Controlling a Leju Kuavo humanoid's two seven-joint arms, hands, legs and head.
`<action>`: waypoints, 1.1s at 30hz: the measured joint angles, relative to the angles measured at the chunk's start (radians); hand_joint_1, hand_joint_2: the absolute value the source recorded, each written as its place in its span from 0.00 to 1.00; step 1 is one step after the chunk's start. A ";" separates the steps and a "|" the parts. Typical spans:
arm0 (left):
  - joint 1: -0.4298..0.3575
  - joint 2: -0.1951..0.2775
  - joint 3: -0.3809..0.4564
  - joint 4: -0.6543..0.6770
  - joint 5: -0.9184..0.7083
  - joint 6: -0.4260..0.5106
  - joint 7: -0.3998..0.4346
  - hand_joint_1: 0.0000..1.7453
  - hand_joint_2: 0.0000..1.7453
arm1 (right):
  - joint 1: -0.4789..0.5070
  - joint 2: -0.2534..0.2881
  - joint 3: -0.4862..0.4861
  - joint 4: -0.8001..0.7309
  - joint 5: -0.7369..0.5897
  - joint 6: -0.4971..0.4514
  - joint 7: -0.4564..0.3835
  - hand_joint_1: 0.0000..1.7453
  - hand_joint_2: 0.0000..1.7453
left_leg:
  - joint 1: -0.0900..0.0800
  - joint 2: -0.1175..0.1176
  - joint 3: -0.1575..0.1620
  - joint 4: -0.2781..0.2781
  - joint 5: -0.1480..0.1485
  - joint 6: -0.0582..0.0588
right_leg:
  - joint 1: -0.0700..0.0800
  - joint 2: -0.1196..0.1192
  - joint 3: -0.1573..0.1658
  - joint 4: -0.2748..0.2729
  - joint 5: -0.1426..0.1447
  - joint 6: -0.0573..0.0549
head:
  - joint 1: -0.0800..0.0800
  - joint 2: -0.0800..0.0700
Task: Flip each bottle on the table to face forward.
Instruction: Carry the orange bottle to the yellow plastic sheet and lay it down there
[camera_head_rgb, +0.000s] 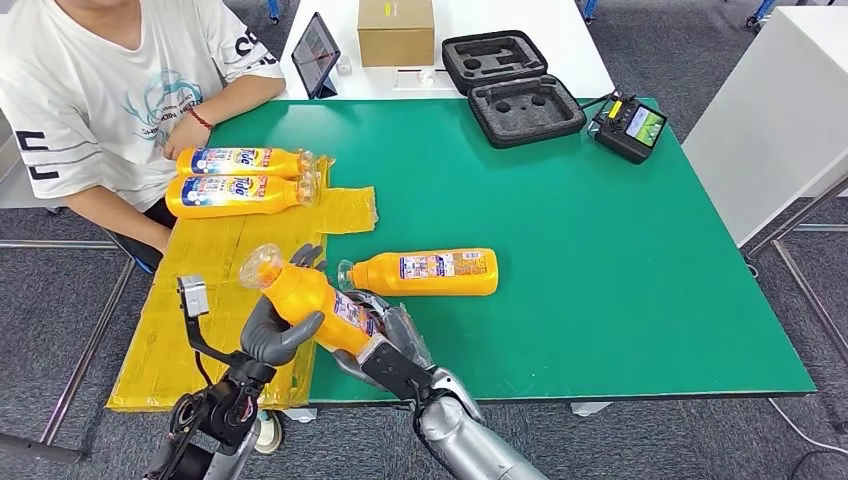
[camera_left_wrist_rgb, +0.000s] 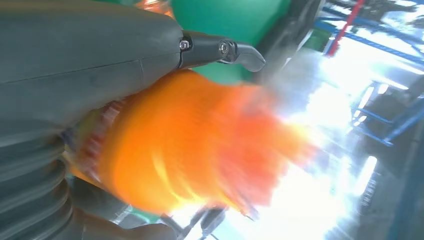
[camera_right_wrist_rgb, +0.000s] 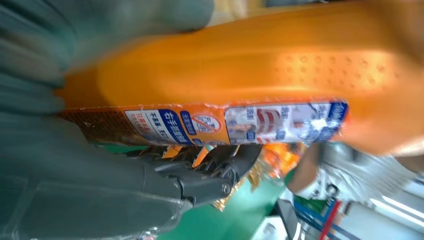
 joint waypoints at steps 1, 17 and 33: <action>0.000 0.002 0.001 -0.011 0.000 0.000 -0.002 0.00 1.00 | -0.004 0.001 0.001 0.012 0.001 0.005 0.004 1.00 1.00 | 0.000 0.000 0.000 0.000 0.000 0.000 | 0.000 0.000 0.000 0.000 0.000 0.000 | 0.000 0.000; -0.027 0.023 -0.068 -0.052 -0.323 0.165 -0.039 0.25 1.00 | -0.041 0.029 0.004 0.067 0.035 0.037 0.049 1.00 1.00 | 0.000 0.000 0.000 0.000 0.000 0.000 | 0.000 0.000 0.000 0.000 0.000 0.000 | 0.000 0.000; -0.087 0.038 -0.123 -0.001 -0.383 0.172 -0.031 1.00 1.00 | -0.039 0.030 -0.003 0.053 0.046 0.041 0.059 1.00 1.00 | 0.000 0.000 0.001 0.000 0.000 0.000 | 0.000 0.000 0.001 0.000 0.000 0.000 | 0.000 0.000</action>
